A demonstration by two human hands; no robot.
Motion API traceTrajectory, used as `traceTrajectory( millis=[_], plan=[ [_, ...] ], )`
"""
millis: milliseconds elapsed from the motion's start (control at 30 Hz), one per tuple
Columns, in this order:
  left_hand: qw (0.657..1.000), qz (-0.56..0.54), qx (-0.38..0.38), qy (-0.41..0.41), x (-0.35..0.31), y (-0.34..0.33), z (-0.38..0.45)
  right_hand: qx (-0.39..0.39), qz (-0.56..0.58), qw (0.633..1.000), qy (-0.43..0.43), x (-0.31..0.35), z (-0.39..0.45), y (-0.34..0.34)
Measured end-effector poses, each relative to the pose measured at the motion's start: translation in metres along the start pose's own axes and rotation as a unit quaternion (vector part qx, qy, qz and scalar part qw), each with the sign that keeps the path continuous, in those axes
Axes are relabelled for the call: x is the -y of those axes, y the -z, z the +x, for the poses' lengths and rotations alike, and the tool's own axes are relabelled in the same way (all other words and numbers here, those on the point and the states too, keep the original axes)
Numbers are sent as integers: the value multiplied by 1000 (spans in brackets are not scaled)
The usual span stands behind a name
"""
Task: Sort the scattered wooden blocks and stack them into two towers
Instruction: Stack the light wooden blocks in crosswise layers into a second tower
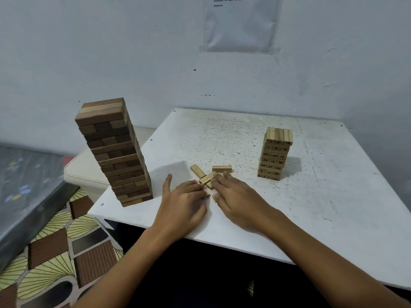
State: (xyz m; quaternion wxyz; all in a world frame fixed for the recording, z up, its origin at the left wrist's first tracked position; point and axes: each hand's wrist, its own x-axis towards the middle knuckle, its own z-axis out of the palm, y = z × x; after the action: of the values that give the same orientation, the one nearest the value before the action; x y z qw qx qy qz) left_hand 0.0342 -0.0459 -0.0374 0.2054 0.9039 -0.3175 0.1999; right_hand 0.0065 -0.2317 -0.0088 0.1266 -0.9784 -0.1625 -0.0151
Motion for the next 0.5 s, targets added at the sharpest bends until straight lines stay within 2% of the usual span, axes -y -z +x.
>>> traceTrajectory(
  millis=[300,500],
  plan=[
    [995,-64,6,-79,-14,3,3,-54,76,995,23,-21,-29,12],
    [979,-159,50,-116,-22,-2,3,-12,156,987,18,-39,-49,23]
  ],
)
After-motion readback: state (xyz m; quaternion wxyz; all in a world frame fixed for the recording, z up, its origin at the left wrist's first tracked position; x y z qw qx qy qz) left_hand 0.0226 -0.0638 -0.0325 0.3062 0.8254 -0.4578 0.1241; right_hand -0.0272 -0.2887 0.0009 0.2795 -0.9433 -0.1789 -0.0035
